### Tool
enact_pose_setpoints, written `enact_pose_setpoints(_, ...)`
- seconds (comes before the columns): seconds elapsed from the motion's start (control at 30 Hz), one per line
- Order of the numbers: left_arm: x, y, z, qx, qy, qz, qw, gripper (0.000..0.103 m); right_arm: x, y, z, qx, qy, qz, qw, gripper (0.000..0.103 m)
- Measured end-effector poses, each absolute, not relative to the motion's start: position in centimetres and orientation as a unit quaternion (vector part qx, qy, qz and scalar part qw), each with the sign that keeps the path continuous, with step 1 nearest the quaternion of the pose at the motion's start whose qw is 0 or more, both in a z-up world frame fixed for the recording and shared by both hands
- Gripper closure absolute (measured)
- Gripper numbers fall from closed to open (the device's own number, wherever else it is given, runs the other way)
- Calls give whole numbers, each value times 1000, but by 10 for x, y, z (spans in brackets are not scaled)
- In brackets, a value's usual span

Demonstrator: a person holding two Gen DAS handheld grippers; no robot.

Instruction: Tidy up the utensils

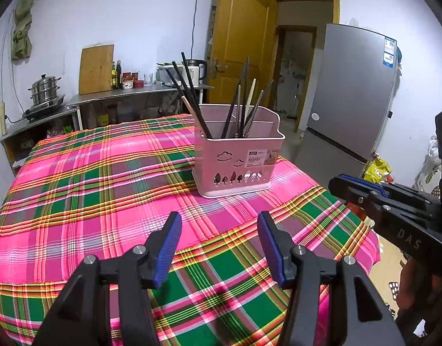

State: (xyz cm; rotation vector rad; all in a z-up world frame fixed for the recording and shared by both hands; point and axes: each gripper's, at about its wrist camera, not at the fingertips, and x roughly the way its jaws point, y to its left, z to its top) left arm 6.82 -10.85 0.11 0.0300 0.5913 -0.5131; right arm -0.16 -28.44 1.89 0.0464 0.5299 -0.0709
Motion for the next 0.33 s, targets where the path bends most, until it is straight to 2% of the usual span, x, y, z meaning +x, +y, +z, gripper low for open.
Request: enact_pose_setpoints(0.33,69,-110,0,16,289,-245,925,46,-2,-286,17,24,263,-35,964,92)
